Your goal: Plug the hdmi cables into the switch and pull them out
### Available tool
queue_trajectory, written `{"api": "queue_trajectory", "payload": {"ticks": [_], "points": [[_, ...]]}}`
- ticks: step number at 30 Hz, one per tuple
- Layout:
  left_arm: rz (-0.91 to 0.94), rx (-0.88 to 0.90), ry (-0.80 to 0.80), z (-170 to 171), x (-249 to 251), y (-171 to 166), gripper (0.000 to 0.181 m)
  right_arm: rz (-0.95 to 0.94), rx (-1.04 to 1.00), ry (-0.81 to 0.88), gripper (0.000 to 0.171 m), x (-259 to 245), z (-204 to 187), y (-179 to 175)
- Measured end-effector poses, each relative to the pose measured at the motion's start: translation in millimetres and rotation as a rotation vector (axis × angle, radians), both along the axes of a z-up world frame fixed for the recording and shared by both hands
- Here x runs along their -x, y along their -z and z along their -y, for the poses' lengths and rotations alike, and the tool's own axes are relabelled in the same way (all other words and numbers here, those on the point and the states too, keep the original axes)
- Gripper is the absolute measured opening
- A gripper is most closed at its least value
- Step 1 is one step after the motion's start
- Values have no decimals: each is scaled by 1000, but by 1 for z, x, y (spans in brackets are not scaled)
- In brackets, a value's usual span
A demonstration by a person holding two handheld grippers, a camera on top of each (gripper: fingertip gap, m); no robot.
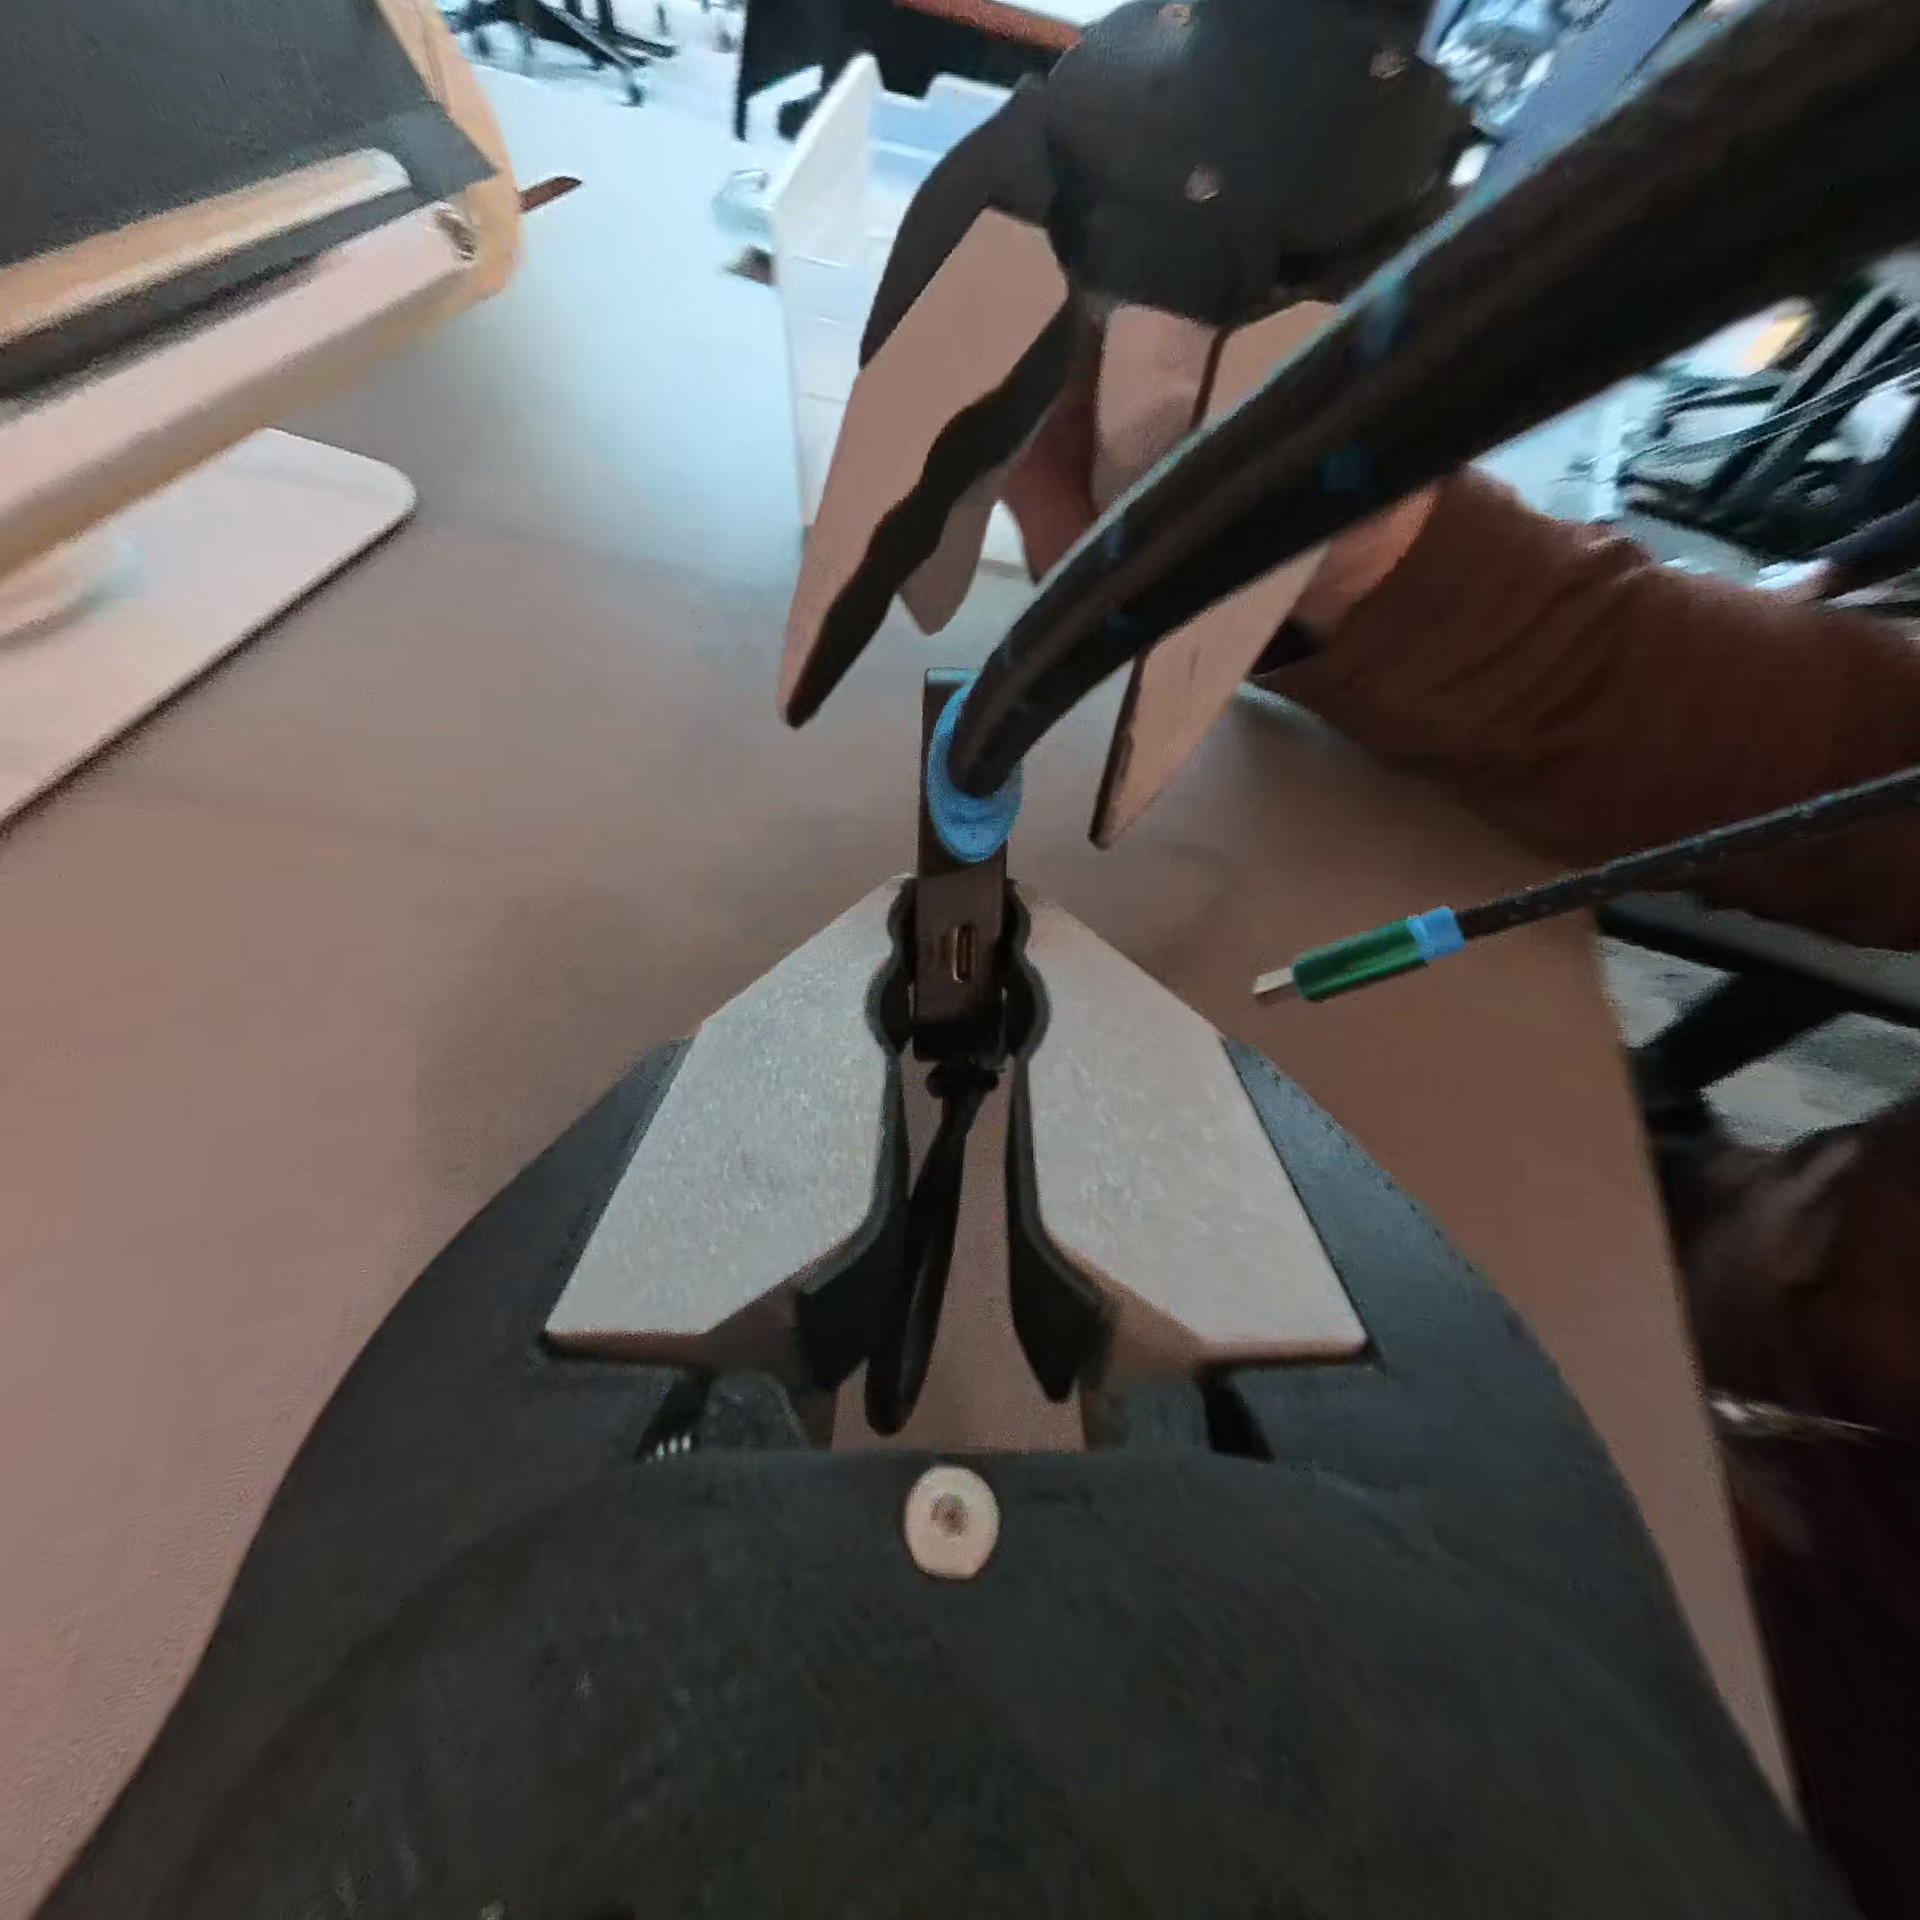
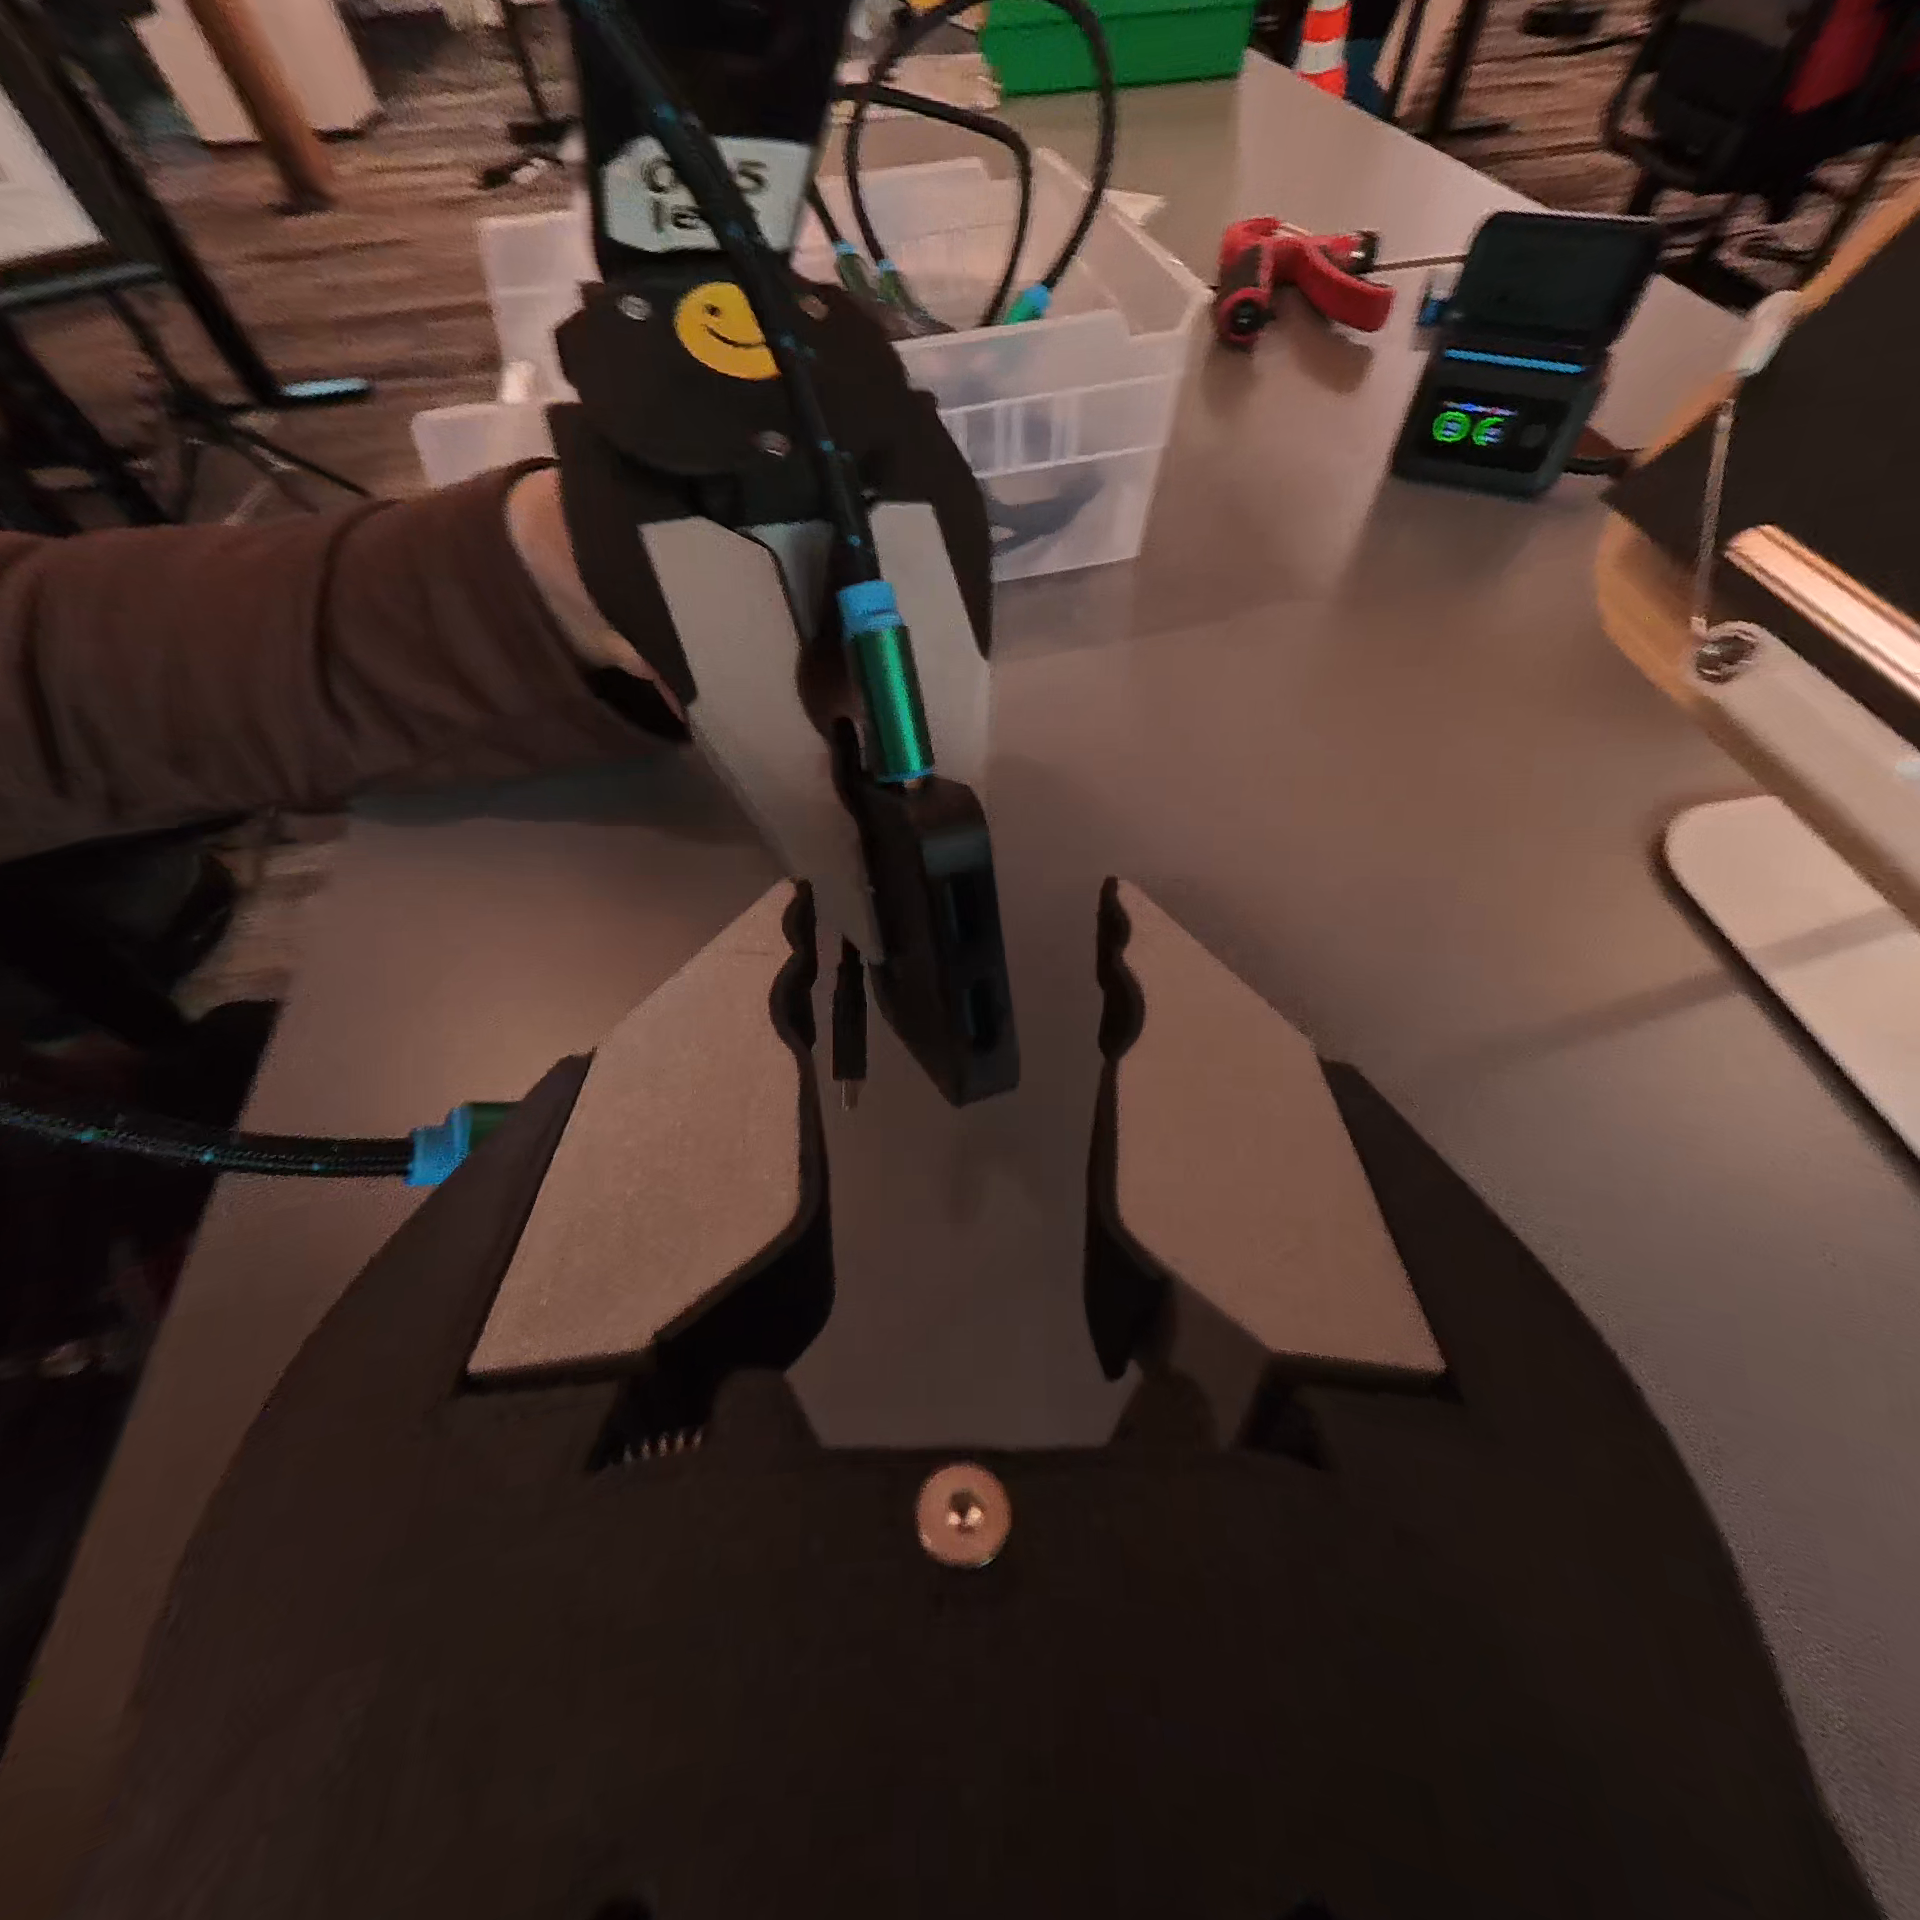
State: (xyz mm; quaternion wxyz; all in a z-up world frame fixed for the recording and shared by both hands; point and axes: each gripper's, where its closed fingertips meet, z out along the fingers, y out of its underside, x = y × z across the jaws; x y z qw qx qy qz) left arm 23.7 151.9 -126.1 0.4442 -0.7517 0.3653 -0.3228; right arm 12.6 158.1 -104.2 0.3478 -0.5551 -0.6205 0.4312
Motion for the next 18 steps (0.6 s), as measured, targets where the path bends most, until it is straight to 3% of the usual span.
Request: {"api": "queue_trajectory", "payload": {"ticks": [2,6,11,18], "points": [[8,32,22,4,-3,2,12,-29,34,-40,48,2,8,-5],[-36,54,53,10,-6,10,12,-11,58,-72,14,1,13,-3],[-27,64,82,14,-9,10,12,10,78,-102,13,-4,17,-2],[123,-98,60,11,-11,-30,12,-122,219,-139,12,-13,16,-28]]}}
